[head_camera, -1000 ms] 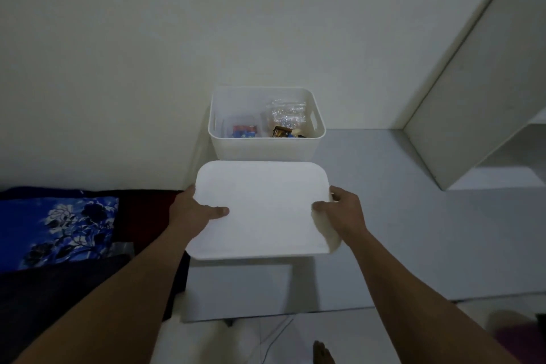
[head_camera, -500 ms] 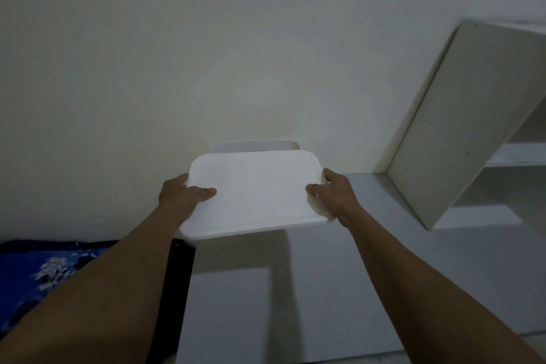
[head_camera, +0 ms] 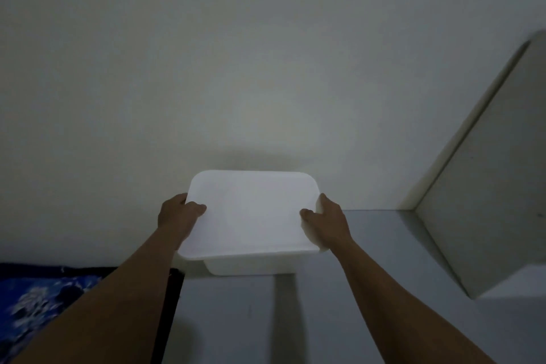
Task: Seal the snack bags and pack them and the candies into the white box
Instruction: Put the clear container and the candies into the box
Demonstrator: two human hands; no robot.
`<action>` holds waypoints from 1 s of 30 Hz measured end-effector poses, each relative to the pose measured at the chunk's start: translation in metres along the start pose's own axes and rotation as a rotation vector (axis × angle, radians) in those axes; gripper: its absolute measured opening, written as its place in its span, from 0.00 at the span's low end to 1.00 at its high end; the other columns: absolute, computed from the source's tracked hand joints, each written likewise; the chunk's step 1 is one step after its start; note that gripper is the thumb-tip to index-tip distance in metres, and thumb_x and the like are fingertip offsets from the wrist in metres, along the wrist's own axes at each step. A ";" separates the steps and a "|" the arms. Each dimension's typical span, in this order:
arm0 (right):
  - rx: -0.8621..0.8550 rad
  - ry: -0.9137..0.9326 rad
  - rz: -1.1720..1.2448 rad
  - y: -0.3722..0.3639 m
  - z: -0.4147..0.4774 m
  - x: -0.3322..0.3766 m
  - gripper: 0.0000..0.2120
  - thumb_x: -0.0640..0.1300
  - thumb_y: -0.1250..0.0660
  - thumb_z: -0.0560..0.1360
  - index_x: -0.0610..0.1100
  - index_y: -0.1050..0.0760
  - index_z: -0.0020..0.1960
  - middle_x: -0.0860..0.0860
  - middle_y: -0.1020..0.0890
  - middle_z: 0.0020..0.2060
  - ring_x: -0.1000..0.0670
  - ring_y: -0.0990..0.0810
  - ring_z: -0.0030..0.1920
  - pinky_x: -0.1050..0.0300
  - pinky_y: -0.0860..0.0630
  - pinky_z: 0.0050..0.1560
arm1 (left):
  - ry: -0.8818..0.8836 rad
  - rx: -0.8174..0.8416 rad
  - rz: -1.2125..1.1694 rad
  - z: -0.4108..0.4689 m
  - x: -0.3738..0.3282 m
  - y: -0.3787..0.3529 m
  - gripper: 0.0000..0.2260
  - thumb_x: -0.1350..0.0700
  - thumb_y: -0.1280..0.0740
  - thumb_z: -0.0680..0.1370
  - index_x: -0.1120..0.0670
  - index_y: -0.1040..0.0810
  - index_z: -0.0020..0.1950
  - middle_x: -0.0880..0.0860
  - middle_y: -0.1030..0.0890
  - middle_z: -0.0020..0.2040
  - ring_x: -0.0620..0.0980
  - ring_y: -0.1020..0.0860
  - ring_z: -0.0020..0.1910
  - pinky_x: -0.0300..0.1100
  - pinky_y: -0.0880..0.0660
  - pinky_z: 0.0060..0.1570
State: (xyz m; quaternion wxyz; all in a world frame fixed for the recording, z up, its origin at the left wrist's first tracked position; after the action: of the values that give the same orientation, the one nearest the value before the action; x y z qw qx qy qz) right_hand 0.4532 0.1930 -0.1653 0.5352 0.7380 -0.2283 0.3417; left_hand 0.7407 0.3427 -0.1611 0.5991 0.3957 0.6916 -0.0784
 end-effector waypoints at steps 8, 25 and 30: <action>-0.007 0.000 -0.037 -0.027 0.035 -0.015 0.32 0.54 0.34 0.76 0.39 0.37 0.73 0.43 0.30 0.72 0.42 0.31 0.70 0.49 0.32 0.68 | 0.032 0.009 0.112 0.028 0.014 -0.032 0.24 0.47 0.28 0.67 0.54 0.22 0.61 0.56 0.18 0.56 0.60 0.20 0.52 0.55 0.23 0.58; 0.099 0.045 -0.118 -0.040 0.061 -0.016 0.37 0.54 0.42 0.82 0.39 0.58 0.80 0.43 0.49 0.80 0.44 0.47 0.79 0.49 0.45 0.76 | -0.034 -0.023 0.458 0.055 0.015 -0.054 0.39 0.46 0.32 0.77 0.56 0.50 0.81 0.60 0.34 0.76 0.62 0.34 0.73 0.53 0.36 0.70; 0.114 0.073 -0.103 -0.012 0.044 -0.001 0.39 0.61 0.44 0.81 0.44 0.60 0.81 0.43 0.54 0.80 0.44 0.52 0.80 0.44 0.50 0.78 | -0.094 -0.035 0.428 0.033 0.020 -0.048 0.34 0.40 0.43 0.81 0.50 0.53 0.81 0.59 0.43 0.79 0.62 0.41 0.77 0.55 0.42 0.74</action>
State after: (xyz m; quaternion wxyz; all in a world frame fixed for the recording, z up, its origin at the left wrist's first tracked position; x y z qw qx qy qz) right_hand 0.4722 0.1548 -0.1824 0.5170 0.7651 -0.1505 0.3531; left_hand 0.7361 0.3003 -0.2054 0.6406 0.5190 0.5643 0.0441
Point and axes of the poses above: each hand's wrist, its own z-axis towards the middle knuckle, its own y-axis out of the back of the hand, x = y × z, the point moved 2 cm from there along z, towards the middle knuckle
